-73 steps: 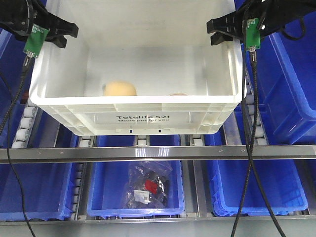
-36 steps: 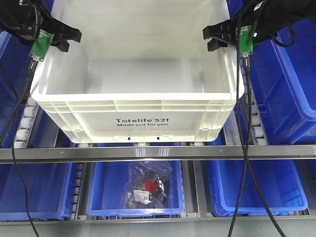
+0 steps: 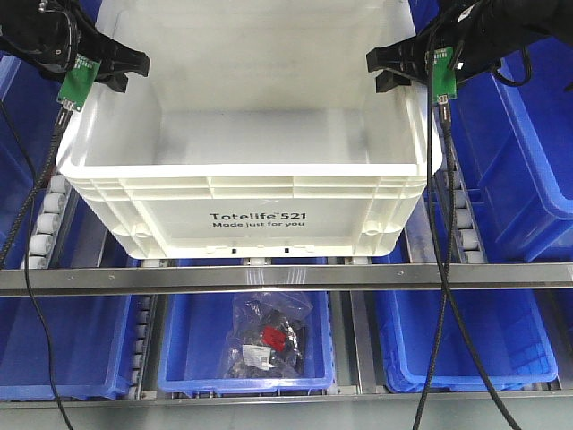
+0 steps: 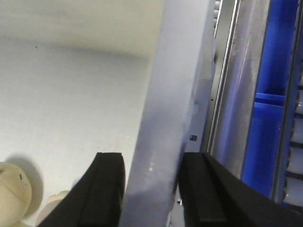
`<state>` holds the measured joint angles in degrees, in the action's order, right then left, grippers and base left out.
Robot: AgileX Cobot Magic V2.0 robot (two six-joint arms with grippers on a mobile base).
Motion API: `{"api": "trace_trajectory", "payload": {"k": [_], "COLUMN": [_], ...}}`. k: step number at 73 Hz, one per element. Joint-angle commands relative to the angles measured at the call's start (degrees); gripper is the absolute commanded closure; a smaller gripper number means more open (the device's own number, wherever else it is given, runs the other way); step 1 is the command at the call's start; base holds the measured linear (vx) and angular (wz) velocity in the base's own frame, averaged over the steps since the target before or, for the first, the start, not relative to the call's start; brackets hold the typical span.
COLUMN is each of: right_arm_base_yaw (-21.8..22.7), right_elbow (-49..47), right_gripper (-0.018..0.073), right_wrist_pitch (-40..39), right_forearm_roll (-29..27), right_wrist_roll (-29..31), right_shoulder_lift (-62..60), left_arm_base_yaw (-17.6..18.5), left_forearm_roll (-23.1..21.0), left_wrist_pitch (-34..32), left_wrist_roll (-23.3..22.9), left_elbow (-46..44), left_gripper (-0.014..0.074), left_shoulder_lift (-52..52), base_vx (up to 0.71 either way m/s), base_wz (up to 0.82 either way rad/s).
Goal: Place moving items into box and shelve
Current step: 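Push the tote forward onto the roller track with both grippers, then lower the tote onto the shelf track and open both grippers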
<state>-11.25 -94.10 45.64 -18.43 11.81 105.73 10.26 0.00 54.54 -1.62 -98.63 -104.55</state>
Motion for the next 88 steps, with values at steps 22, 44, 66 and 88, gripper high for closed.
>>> {"api": "trace_trajectory", "payload": {"k": [22,44,66,88], "right_arm_base_yaw": [-1.6,-1.6,-1.6,-1.6], "right_elbow": [-3.2,-3.2,-3.2,-3.3], "right_gripper": [-0.0014,-0.0122,-0.0082,-0.0062], "right_wrist_pitch": [-6.3,-7.5,-9.2,-9.3], "right_forearm_roll": [-10.5,-10.5,-8.2,-7.1], "right_wrist_roll": [4.5,4.5,4.7,4.7], "right_shoulder_lift": [-4.5,-4.5,-4.8,-4.9], "left_arm_base_yaw": [1.5,1.5,1.4,1.4], "left_forearm_roll": [-5.3,-4.7,5.9,8.7], "left_wrist_pitch": [-7.2,-7.5,-7.1,-6.6], "left_wrist_roll": [1.3,0.8,-5.4,-8.2], "left_elbow": [-2.4,-2.4,-2.4,-2.4], "left_gripper": [0.0233,0.0033,0.0034,0.0039], "left_shoulder_lift": [2.7,2.7,3.0,3.0], "base_vx": [0.00,0.00,0.00,0.00], "base_wz": [0.00,0.00,0.00,0.00]}}
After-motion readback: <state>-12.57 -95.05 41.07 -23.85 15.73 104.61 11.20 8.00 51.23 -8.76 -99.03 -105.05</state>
